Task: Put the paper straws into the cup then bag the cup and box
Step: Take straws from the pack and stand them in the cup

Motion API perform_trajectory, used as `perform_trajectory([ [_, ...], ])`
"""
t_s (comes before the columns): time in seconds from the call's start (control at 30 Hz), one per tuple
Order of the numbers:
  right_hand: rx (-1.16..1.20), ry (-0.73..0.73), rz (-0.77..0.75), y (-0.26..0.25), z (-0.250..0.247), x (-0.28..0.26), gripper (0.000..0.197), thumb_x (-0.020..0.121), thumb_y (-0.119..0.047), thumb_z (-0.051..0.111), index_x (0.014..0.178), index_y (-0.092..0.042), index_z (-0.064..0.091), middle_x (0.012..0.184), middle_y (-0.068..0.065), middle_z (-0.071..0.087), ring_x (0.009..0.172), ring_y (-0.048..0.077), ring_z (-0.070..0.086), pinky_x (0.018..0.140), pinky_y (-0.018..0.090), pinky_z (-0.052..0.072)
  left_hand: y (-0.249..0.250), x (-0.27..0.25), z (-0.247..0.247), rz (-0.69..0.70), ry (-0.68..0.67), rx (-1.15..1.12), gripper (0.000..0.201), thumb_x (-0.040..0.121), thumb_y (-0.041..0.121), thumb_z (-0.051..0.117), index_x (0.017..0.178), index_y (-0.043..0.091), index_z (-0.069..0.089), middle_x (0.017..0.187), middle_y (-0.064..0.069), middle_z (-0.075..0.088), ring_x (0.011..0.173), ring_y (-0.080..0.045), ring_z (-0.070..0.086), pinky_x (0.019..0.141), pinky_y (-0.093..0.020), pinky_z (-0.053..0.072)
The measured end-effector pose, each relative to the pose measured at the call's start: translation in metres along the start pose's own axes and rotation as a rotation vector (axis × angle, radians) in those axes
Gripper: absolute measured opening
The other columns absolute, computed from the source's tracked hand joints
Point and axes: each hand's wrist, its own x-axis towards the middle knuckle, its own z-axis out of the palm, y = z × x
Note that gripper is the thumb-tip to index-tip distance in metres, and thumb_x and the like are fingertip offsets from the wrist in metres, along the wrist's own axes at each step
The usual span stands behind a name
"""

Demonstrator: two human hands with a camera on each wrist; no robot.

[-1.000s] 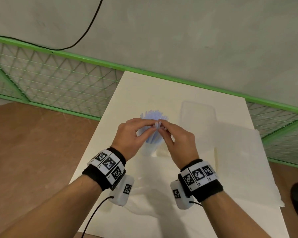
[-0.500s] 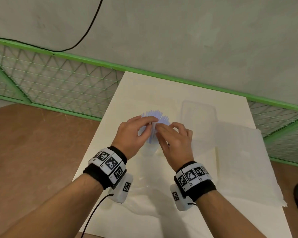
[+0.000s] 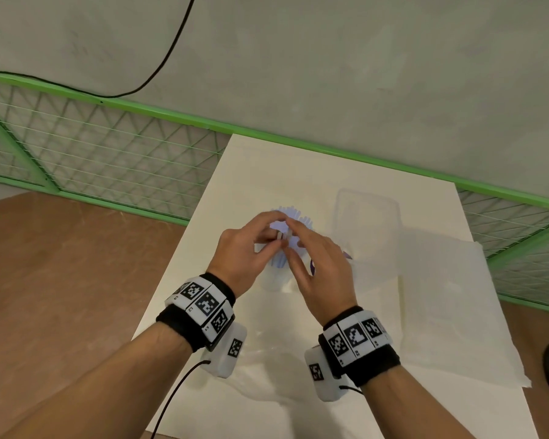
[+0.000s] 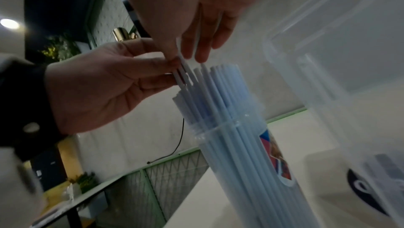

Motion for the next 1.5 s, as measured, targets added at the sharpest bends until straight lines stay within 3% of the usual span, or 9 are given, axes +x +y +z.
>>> perform_trajectory([
  [0.17, 0.041, 0.103, 0.035, 0.01, 0.003, 0.004, 0.016, 0.092, -0.017, 0.063, 0.104, -0.017, 0.074, 0.097, -0.007, 0.074, 0.084, 0.006, 0.06, 0.07, 0.036, 0.054, -0.002, 0.002, 0.001, 0.097, 0.03, 0.111, 0.007, 0.086, 0.014, 0.073, 0.092, 0.011, 0.074, 0.085, 0.017, 0.067, 0.089, -0.005, 0.062, 0.078, -0.001, 0.04],
  [0.37, -0.09, 0.135, -0.018, 0.018, 0.006, 0.001, 0.013, 0.082, -0.016, 0.074, 0.094, -0.02, 0.078, 0.079, -0.005, 0.069, 0.08, 0.011, 0.056, 0.068, 0.042, 0.05, -0.012, -0.002, 0.006, 0.142, 0.055, 0.175, 0.011, 0.085, 0.02, 0.069, 0.085, 0.01, 0.072, 0.083, 0.025, 0.059, 0.089, -0.006, 0.052, 0.087, -0.023, 0.039],
  [0.5, -0.163, 0.068, -0.036, 0.019, 0.012, -0.013, 0.016, 0.088, -0.017, 0.068, 0.101, -0.024, 0.075, 0.1, -0.016, 0.072, 0.094, 0.018, 0.061, 0.079, 0.043, 0.044, -0.023, -0.006, 0.013, 0.198, 0.077, 0.247, 0.019, 0.087, 0.031, 0.064, 0.083, 0.013, 0.07, 0.085, 0.024, 0.06, 0.088, -0.001, 0.055, 0.085, -0.029, 0.028],
  [0.73, -0.317, -0.026, -0.053, 0.019, 0.009, -0.029, 0.034, 0.091, -0.021, 0.054, 0.123, -0.022, 0.067, 0.132, -0.011, 0.061, 0.12, 0.021, 0.056, 0.096, 0.038, 0.034, -0.03, -0.005, 0.017, 0.18, 0.029, 0.376, 0.01, 0.09, 0.033, 0.06, 0.083, 0.027, 0.065, 0.085, 0.014, 0.068, 0.097, 0.001, 0.052, 0.079, -0.029, 0.015],
  [0.87, -0.383, -0.148, 0.0, 0.011, 0.002, -0.03, 0.054, 0.087, -0.023, 0.056, 0.141, -0.019, 0.049, 0.149, -0.007, 0.046, 0.135, 0.02, 0.043, 0.102, 0.04, 0.032, -0.025, -0.011, 0.01, 0.23, 0.007, 0.52, 0.024, 0.091, 0.034, 0.058, 0.115, 0.035, 0.06, 0.116, 0.019, 0.064, 0.119, -0.001, 0.049, 0.086, -0.03, 0.017],
  [1.0, -0.473, -0.256, 0.007, 0.011, 0.004, -0.044, 0.072, 0.079, -0.013, 0.062, 0.147, -0.019, 0.041, 0.153, -0.006, 0.039, 0.138, 0.023, 0.039, 0.101, 0.041, 0.037, -0.029, -0.031, 0.005, 0.319, -0.113, 0.769, 0.046, 0.097, 0.027, 0.05, 0.142, 0.026, 0.048, 0.153, 0.012, 0.041, 0.142, -0.009, 0.036, 0.105, -0.049, 0.023],
  [1.13, -0.547, -0.289, 0.004, 0.01, -0.001, -0.037, 0.069, 0.074, -0.011, 0.058, 0.142, -0.02, 0.048, 0.15, -0.007, 0.044, 0.133, 0.025, 0.045, 0.101, 0.041, 0.029, -0.036, -0.044, 0.004, 0.328, -0.189, 0.846, 0.058, 0.091, 0.016, 0.053, 0.148, 0.019, 0.044, 0.157, 0.006, 0.037, 0.145, -0.012, 0.034, 0.114, -0.052, 0.02],
  [1.23, -0.499, -0.27, 0.008, 0.005, -0.008, -0.025, 0.059, 0.078, -0.016, 0.05, 0.137, -0.021, 0.054, 0.144, -0.009, 0.051, 0.128, 0.024, 0.049, 0.1, 0.044, 0.034, -0.035, -0.044, 0.002, 0.289, -0.232, 0.904, 0.074, 0.083, 0.009, 0.058, 0.152, 0.022, 0.034, 0.159, 0.007, 0.033, 0.148, -0.012, 0.027, 0.116, -0.054, 0.016],
  [1.5, -0.506, -0.444, 0.104, 0.0, 0.002, -0.032, 0.088, 0.071, -0.012, 0.061, 0.152, -0.018, 0.028, 0.16, -0.005, 0.026, 0.145, 0.025, 0.027, 0.106, 0.046, 0.038, -0.032, -0.045, 0.005, 0.228, -0.236, 0.978, 0.074, 0.082, 0.011, 0.048, 0.154, 0.016, 0.03, 0.163, 0.003, 0.023, 0.151, -0.013, 0.019, 0.12, -0.052, 0.01],
])
